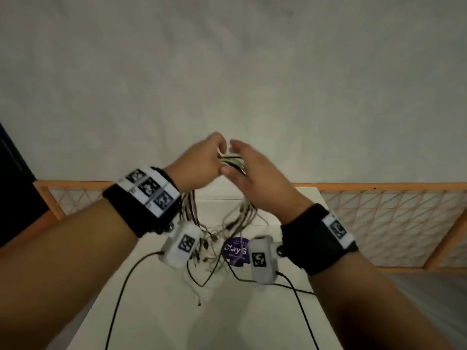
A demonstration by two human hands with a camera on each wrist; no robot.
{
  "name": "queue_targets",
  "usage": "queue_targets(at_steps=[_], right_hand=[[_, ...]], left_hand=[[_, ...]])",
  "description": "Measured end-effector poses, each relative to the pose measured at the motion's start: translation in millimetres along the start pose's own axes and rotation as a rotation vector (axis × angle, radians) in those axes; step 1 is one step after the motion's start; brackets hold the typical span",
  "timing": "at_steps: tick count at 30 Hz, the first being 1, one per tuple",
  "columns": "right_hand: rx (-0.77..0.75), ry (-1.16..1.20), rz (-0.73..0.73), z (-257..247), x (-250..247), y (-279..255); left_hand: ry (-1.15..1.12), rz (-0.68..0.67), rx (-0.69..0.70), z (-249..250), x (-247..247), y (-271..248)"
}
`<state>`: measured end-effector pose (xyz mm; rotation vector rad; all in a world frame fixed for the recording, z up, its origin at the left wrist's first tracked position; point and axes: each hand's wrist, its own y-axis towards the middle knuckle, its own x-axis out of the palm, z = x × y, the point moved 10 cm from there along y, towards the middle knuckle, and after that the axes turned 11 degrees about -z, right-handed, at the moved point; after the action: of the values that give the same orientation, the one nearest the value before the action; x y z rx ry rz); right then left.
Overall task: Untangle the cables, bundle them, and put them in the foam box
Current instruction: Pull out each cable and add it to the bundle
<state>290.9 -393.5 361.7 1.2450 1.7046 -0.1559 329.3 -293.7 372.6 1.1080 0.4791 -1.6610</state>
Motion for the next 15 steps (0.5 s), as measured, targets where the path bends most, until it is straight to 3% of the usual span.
queue_targets(at_steps=[2, 7, 10, 13, 14, 15], right_hand=[[0.059, 0.028, -0.152, 3.3, 24.8, 9.9], [0.168, 0.018, -0.367, 26.8, 67.4, 3.5], [0.196, -0.084, -0.342, 38.0, 79.2, -0.6], [0.285, -0.099, -0.22, 65.2, 67.2, -9.6], [0.31, -0.065, -0.182, 72.9, 61.8, -13.7], [0.337, -0.025, -0.161, 76.9, 58.3, -18.4]], left_hand=[[-0.035, -0.048, 0.011, -7.0, 16.2, -6.6], [-0.168, -0.229, -0.051, -40.2, 58.6, -23.9], [-0.155, -0.263, -0.091, -53.3, 72.5, -37.3], [-0.083, -0.059, -0.187, -70.6, 63.5, -59.9], [-0.139, -0.036, -0.229, -75.0, 68.6, -69.0], [-0.274, -0.098, -0.271, -78.4, 85.2, -76.7]])
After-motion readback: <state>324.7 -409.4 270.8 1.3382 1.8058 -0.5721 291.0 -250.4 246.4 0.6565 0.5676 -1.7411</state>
